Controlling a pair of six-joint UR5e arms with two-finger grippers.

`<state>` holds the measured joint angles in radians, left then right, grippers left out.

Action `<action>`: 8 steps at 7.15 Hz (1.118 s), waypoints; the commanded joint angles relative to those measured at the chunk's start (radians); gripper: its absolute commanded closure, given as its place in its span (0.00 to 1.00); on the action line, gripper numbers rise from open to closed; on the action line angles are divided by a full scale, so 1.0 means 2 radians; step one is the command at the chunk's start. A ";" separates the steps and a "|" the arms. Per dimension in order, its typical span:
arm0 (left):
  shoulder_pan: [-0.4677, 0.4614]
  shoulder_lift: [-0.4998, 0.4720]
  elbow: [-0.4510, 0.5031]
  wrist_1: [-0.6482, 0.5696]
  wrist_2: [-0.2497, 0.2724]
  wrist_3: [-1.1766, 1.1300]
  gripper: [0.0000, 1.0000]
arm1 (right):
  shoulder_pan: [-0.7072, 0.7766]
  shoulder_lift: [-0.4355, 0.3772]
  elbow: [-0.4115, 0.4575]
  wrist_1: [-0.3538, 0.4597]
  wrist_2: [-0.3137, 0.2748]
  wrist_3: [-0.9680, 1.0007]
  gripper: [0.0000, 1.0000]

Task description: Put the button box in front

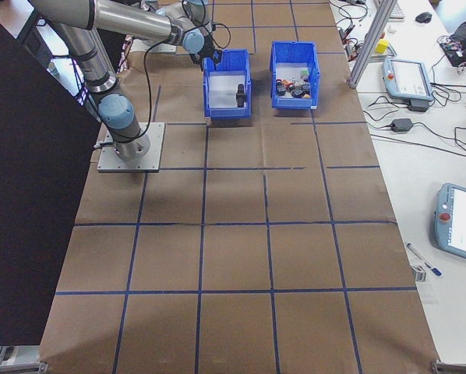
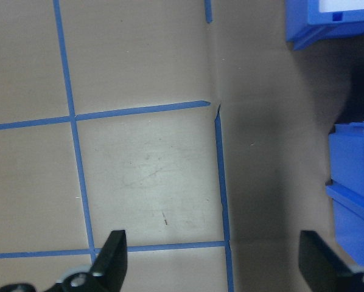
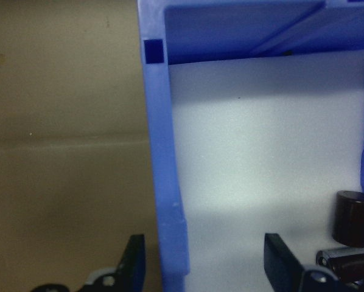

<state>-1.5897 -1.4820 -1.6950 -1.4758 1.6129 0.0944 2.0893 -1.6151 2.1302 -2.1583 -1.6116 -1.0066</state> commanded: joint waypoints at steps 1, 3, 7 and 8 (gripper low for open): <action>-0.001 -0.001 -0.001 0.001 -0.003 0.006 0.01 | -0.006 -0.023 -0.035 0.078 0.000 0.001 0.00; -0.001 0.000 -0.001 0.001 -0.009 0.003 0.01 | -0.032 -0.039 -0.082 0.155 -0.002 0.015 0.00; -0.001 -0.010 0.008 0.001 -0.011 -0.002 0.01 | -0.158 -0.037 -0.134 0.157 0.000 0.174 0.00; -0.001 -0.011 0.009 0.001 -0.013 -0.002 0.01 | -0.185 -0.037 -0.143 0.181 0.001 0.207 0.00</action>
<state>-1.5922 -1.5000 -1.6797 -1.4740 1.5916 0.0909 1.7857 -1.6901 1.8704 -1.8347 -1.6107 -0.6919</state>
